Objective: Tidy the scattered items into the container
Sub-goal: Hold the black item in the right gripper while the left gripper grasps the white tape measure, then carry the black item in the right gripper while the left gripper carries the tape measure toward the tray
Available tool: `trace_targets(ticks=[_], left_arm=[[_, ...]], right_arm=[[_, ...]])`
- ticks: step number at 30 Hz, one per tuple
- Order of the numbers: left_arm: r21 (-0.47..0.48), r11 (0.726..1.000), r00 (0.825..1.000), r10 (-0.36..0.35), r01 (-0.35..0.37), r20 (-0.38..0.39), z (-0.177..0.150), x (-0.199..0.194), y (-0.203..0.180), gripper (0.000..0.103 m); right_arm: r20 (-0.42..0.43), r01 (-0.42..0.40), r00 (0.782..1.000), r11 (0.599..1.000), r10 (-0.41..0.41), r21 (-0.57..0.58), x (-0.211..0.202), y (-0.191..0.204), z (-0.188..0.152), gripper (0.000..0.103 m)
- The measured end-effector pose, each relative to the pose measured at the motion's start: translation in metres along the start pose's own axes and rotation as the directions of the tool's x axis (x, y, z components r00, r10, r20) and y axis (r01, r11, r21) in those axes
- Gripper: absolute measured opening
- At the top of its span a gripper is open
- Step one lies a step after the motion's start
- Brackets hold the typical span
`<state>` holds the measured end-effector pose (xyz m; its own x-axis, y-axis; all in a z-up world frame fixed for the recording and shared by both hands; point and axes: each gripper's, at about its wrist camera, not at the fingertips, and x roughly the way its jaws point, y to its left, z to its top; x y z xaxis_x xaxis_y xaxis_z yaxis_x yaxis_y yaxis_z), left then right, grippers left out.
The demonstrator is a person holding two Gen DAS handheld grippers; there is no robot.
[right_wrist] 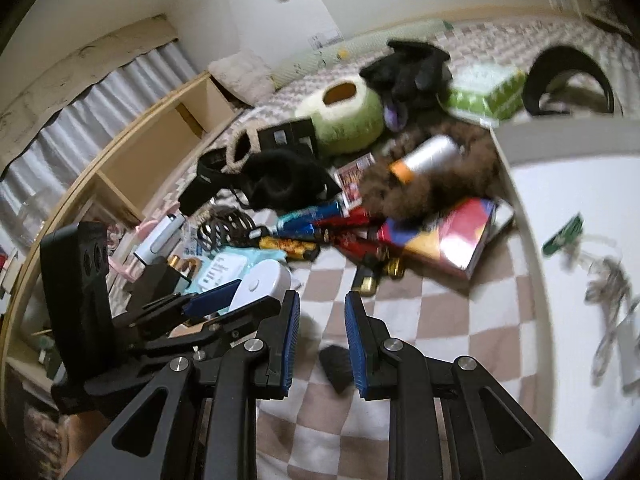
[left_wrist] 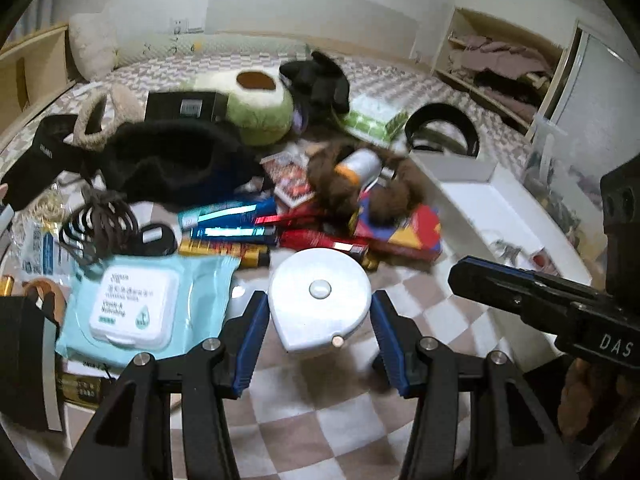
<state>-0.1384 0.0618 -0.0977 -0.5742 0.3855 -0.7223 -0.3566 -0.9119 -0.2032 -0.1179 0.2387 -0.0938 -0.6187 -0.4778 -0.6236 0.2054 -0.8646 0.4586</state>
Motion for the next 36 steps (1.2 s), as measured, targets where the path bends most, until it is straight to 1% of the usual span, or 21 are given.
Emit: trace_targets(ticks=[7, 11, 13, 15, 18, 20, 21, 22, 23, 24, 26, 30, 31, 32, 34, 36], left_arm=[[0.025, 0.999, 0.998, -0.029, 0.027, 0.056, 0.017, -0.016, -0.020, 0.052], [0.031, 0.999, 0.997, -0.026, 0.024, 0.075, 0.022, -0.024, -0.026, 0.052], [0.033, 0.999, 0.996, -0.019, 0.017, 0.083, 0.023, -0.028, -0.027, 0.052], [0.029, 1.000, 0.996, -0.012, 0.009, 0.093, 0.024, -0.033, -0.026, 0.052], [0.023, 1.000, 0.995, 0.001, -0.003, 0.104, 0.024, -0.039, -0.022, 0.052], [0.021, 1.000, 0.994, 0.007, -0.010, 0.110, 0.023, -0.041, -0.020, 0.052], [0.020, 1.000, 0.994, 0.009, -0.011, 0.112, 0.023, -0.043, -0.019, 0.052], [0.020, 1.000, 0.993, 0.009, -0.012, 0.114, 0.022, -0.044, -0.018, 0.052], [0.019, 1.000, 0.993, 0.010, -0.012, 0.117, 0.022, -0.045, -0.017, 0.052], [0.019, 1.000, 0.993, 0.010, -0.013, 0.118, 0.021, -0.046, -0.016, 0.052], [0.017, 1.000, 0.993, 0.014, -0.016, 0.121, 0.020, -0.048, -0.014, 0.052], [0.006, 1.000, 0.992, 0.011, -0.012, 0.123, 0.016, -0.049, -0.009, 0.052], [0.003, 1.000, 0.992, 0.011, -0.011, 0.122, 0.015, -0.049, -0.007, 0.052], [0.001, 1.000, 0.993, 0.011, -0.012, 0.121, 0.015, -0.049, -0.007, 0.052], [-0.005, 1.000, 0.993, 0.013, -0.013, 0.119, 0.013, -0.048, -0.005, 0.052], [-0.011, 1.000, 0.993, 0.013, -0.012, 0.118, 0.012, -0.048, -0.004, 0.052]], right_arm=[[0.070, 0.001, 0.998, 1.000, 0.000, -0.017, -0.027, -0.003, 0.015, 0.024], [0.068, 0.005, 0.998, 1.000, -0.004, -0.025, -0.035, -0.005, 0.017, 0.024], [0.048, 0.009, 0.999, 1.000, -0.008, -0.024, -0.033, -0.006, 0.016, 0.024], [0.011, 0.026, 1.000, 0.999, -0.026, -0.024, -0.025, -0.005, 0.012, 0.024], [-0.058, 0.041, 0.997, 0.999, -0.043, -0.033, -0.008, -0.001, 0.002, 0.024], [-0.120, 0.048, 0.991, 0.998, -0.052, -0.036, 0.010, 0.003, -0.008, 0.025], [-0.148, 0.049, 0.988, 0.998, -0.054, -0.033, 0.019, 0.005, -0.013, 0.028], [-0.164, 0.046, 0.985, 0.999, -0.050, -0.027, 0.026, 0.006, -0.018, 0.047], [-0.172, 0.042, 0.984, 0.999, -0.045, -0.025, 0.031, 0.007, -0.021, 0.075], [-0.177, 0.037, 0.983, 0.999, -0.041, -0.028, 0.036, 0.010, -0.025, 0.080], [-0.186, 0.034, 0.982, 0.999, -0.040, -0.037, 0.046, 0.015, -0.032, 0.080], [-0.203, 0.078, 0.975, 0.994, -0.092, -0.074, 0.061, 0.020, -0.036, 0.080], [-0.204, 0.085, 0.974, 0.994, -0.098, -0.071, 0.063, 0.019, -0.037, 0.078], [-0.202, 0.090, 0.974, 0.994, -0.102, -0.069, 0.066, 0.018, -0.038, 0.068], [-0.208, 0.089, 0.973, 0.994, -0.101, -0.063, 0.070, 0.015, -0.038, 0.051], [-0.217, 0.083, 0.972, 0.995, -0.093, -0.058, 0.073, 0.013, -0.039, 0.043]])
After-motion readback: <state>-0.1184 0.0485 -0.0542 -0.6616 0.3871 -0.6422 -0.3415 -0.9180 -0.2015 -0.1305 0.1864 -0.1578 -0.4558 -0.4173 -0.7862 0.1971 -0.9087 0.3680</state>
